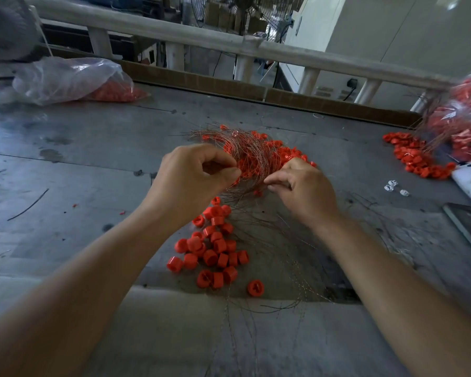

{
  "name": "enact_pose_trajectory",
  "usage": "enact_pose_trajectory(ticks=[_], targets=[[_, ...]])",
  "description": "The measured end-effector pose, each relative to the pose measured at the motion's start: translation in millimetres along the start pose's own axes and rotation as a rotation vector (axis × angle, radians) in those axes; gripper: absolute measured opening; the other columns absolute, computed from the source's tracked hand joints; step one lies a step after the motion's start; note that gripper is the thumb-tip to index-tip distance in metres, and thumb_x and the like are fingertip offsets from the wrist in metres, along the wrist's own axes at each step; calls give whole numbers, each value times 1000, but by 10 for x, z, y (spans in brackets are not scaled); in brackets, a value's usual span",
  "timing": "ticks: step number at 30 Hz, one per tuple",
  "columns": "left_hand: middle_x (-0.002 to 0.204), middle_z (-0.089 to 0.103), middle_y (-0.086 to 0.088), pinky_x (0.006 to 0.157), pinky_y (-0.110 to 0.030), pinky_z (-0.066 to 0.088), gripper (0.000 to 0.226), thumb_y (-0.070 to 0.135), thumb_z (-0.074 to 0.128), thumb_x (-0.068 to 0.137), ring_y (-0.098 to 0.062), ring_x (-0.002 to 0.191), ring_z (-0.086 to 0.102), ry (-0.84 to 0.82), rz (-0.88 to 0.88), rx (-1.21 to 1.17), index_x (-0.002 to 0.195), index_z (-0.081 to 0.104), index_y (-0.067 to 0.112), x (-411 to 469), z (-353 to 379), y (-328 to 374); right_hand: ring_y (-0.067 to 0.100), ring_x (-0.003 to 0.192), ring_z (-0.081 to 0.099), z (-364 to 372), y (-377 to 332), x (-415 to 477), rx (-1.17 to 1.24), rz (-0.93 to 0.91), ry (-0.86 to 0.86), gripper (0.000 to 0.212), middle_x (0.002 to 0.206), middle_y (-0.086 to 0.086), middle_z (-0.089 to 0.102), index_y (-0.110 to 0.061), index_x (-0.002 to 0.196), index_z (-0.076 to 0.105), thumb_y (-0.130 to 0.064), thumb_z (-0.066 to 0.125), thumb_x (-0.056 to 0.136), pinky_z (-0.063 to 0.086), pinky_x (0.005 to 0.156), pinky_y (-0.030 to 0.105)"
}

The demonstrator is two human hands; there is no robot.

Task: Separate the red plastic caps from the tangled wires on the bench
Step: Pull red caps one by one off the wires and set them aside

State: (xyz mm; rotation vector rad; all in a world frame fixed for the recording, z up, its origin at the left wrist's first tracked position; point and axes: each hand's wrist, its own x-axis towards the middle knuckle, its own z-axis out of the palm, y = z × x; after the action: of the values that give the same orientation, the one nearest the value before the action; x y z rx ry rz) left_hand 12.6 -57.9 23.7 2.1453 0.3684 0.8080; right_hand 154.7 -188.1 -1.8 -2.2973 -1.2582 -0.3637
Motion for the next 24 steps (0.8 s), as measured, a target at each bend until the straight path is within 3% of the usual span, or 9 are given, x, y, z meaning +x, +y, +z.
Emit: enact_pose_trajectory(ticks=[4, 7, 10, 13, 16, 20, 24], targets=[[67, 62, 19, 61, -4, 46, 25, 16, 71, 77, 6, 62, 60, 6, 2, -84, 69, 60, 37, -24, -17, 20, 19, 85, 60, -123, 8, -23, 103, -41, 100, 15, 89, 7, 66, -7, 90, 73, -5, 70, 76, 49, 76, 30], [64, 63, 18, 59, -7, 48, 25, 14, 71, 76, 5, 58, 60, 7, 2, -126, 70, 61, 36, -29, -18, 34, 11, 89, 59, -168, -1, -45, 233, 8, 163, 15, 95, 4, 66, -5, 93, 72, -3, 68, 78, 45, 84, 18], [67, 64, 17, 62, -12, 51, 25, 13, 71, 76, 0, 63, 62, -9, 4, -132, 71, 61, 36, -42, -18, 53, 2, 87, 59, -192, -22, -50, 421, 109, 225, 16, 94, -6, 64, -12, 93, 71, -4, 65, 81, 44, 76, 6], [71, 65, 15, 66, -14, 53, 24, 12, 70, 76, -3, 67, 63, -25, 5, -127, 72, 62, 35, -53, -20, 59, 1, 70, 61, -237, -16, -31, 611, 230, 293, 20, 79, -9, 65, -24, 83, 66, -5, 59, 86, 43, 58, 8], [74, 65, 14, 66, -16, 54, 25, 10, 71, 75, -4, 66, 64, -39, -6, -126, 74, 62, 33, -57, -24, 57, 0, 63, 59, -318, -3, -6, 790, 315, 427, 27, 77, -6, 65, -23, 77, 59, -1, 50, 89, 40, 51, 11], [78, 65, 14, 70, -14, 54, 30, 6, 74, 71, -2, 71, 65, -53, -9, -138, 76, 62, 34, -64, -33, 69, 3, 64, 60, -468, 28, 22, 975, 385, 658, 24, 72, -6, 66, -17, 80, 54, 2, 44, 92, 44, 60, 17], [79, 66, 16, 70, -10, 51, 38, 0, 73, 69, 1, 72, 65, -81, -36, -221, 80, 63, 35, -80, -29, 85, 7, 68, 60, -581, 33, 20, 961, 260, 850, 22, 79, 2, 64, -15, 84, 51, 3, 42, 91, 44, 68, 22]])
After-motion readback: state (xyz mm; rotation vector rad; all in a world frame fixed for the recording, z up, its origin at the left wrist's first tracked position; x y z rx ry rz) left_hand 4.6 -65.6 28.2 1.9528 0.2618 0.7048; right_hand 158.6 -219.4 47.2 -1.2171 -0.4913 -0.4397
